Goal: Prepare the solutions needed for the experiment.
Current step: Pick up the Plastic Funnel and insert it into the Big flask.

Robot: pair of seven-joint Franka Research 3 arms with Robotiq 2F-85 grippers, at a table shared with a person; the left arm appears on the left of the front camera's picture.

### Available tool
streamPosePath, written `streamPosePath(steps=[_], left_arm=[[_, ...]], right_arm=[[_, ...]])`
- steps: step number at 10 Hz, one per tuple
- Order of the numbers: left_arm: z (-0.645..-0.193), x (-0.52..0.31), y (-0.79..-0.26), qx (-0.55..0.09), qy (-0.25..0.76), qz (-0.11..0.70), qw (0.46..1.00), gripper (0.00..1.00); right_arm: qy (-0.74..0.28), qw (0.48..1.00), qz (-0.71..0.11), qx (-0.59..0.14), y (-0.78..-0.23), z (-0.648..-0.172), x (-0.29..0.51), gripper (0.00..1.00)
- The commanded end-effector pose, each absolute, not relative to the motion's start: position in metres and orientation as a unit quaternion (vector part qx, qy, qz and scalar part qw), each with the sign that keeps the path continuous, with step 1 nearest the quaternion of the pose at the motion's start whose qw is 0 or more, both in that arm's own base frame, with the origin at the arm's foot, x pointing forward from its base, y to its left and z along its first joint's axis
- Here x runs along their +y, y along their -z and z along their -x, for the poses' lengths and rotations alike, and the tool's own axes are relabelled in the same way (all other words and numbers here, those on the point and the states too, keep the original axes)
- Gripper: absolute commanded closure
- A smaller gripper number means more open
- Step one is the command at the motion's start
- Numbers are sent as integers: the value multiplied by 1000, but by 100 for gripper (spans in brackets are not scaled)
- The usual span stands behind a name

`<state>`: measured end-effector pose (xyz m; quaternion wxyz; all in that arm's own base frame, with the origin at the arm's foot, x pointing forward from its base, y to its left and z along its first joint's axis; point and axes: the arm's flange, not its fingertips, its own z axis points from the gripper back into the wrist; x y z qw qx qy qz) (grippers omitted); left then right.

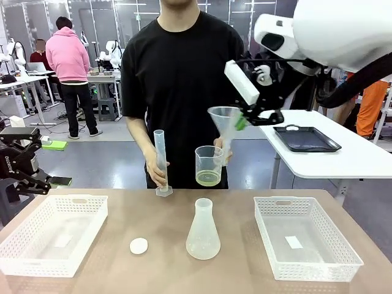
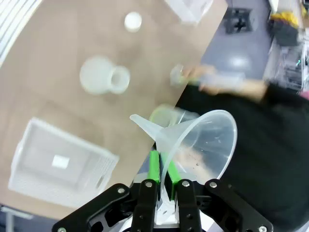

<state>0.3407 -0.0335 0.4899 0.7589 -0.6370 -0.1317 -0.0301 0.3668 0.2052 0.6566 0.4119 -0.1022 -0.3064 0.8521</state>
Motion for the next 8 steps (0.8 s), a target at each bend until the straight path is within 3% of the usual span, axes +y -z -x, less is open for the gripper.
streamPosePath(steps=[1,5,6,8], left_arm=[[-341,-35,-493,-133,31,646,751,0],[-341,-35,-493,-133,31,646,751,0],[-341,-35,-493,-133,31,646,751,0],[-341,-35,-493,-133,31,646,751,0]], right_arm=[[-871,336,68,-352,-646,-358,210,95],[-892,264,129,-344,-638,-353,232,95],[-886,300,87,-341,-652,-347,235,95],[-886,300,87,-341,-652,-347,235,95]])
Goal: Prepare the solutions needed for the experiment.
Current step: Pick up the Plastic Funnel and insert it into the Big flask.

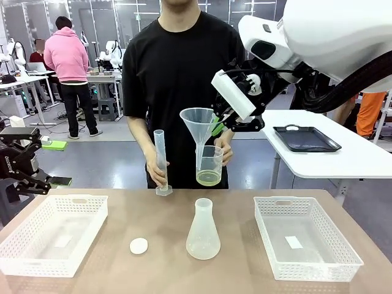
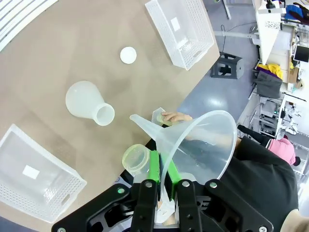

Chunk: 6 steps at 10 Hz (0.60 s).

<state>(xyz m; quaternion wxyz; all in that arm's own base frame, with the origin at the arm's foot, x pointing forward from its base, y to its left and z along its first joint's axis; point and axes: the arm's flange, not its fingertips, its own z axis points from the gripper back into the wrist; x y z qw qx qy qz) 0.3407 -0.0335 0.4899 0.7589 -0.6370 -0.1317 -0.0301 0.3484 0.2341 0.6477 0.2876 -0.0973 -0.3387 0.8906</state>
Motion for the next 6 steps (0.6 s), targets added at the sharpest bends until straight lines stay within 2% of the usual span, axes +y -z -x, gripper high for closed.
streamPosePath(steps=[1,4,6], left_arm=[[-341,-35,-493,-133,31,646,751,0],[-341,-35,-493,-133,31,646,751,0],[-341,-35,-493,-133,31,646,751,0]], right_arm=[[-886,300,87,-341,-652,-347,235,95],[-895,275,99,-338,-629,-356,235,95],[-895,289,82,-331,-603,-371,229,95]])
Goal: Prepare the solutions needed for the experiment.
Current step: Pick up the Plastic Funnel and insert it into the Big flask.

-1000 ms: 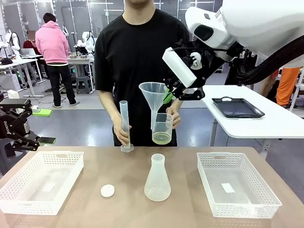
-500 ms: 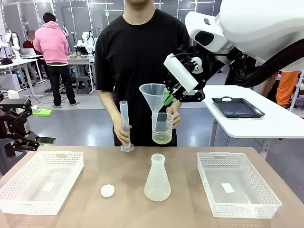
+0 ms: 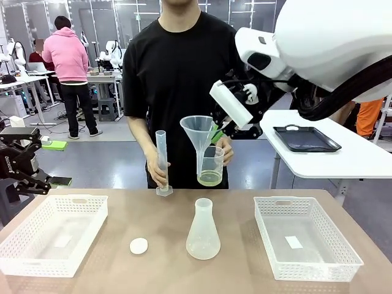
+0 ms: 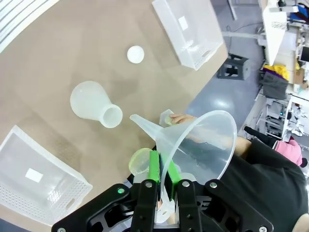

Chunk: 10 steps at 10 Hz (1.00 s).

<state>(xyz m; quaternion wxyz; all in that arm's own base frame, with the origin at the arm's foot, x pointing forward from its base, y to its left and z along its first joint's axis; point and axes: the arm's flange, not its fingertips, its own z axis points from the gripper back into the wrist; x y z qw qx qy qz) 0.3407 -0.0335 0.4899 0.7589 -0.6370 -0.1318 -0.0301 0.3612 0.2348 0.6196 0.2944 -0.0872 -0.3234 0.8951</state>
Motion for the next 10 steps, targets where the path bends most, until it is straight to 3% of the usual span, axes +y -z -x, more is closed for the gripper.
streamPosePath(steps=[1,10], left_arm=[[-341,-35,-493,-133,31,646,751,0],[-341,-35,-493,-133,31,646,751,0]], right_arm=[[-895,290,79,-329,-593,-374,228,95],[-885,302,83,-344,-526,-395,222,95]])
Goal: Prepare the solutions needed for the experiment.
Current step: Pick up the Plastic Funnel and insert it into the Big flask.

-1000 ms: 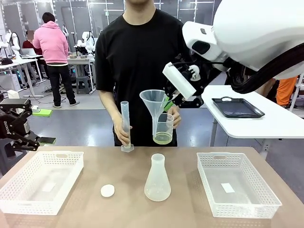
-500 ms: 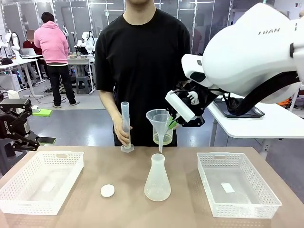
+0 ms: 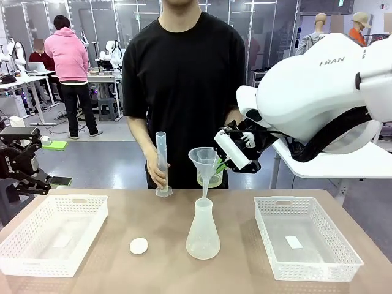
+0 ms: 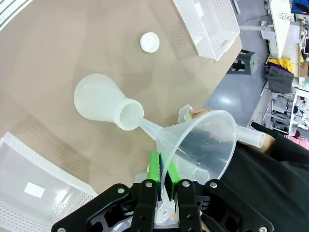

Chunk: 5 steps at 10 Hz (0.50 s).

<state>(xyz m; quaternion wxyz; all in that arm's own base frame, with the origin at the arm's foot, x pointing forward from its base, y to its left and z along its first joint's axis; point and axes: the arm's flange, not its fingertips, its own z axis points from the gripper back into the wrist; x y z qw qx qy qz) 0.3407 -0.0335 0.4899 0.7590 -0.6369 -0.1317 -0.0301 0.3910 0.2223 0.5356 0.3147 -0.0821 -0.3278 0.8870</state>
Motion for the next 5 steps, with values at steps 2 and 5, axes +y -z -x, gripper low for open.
streamPosePath(steps=[2,5], left_arm=[[-341,-35,-493,-133,31,646,751,0],[-341,-35,-493,-133,31,646,751,0]], right_arm=[[-883,310,74,-344,-520,-397,224,95],[-881,320,76,-339,-509,-401,223,95]])
